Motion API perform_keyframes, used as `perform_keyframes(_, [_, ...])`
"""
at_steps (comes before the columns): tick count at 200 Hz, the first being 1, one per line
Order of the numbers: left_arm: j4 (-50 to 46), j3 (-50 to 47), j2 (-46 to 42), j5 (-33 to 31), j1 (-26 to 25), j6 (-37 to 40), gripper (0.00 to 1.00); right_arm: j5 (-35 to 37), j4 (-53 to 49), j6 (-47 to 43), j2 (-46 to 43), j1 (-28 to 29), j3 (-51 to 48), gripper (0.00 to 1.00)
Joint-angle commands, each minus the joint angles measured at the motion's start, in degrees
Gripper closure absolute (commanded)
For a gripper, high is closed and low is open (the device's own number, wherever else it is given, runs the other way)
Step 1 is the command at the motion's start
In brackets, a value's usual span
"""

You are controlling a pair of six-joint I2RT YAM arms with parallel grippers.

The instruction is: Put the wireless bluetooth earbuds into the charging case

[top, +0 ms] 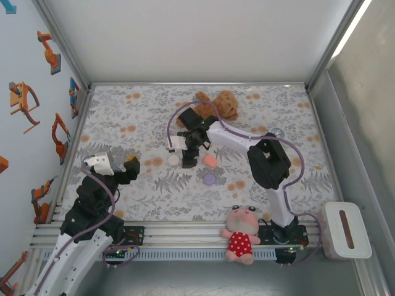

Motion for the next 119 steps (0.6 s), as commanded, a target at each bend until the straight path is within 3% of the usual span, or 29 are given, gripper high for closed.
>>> perform_keyframes(1, [-2.00, 1.42, -1.01, -0.95, 0.30, -1.22, 0.04, 1.99, -1.97, 0.06, 2.19, 0.71, 3.11, 0.06])
perform_keyframes(119, [-2.48, 0.71, -1.83, -1.54, 0.30, -2.07, 0.04, 4.43, -5.37, 0.28, 12.38, 3.30, 12.58, 0.14])
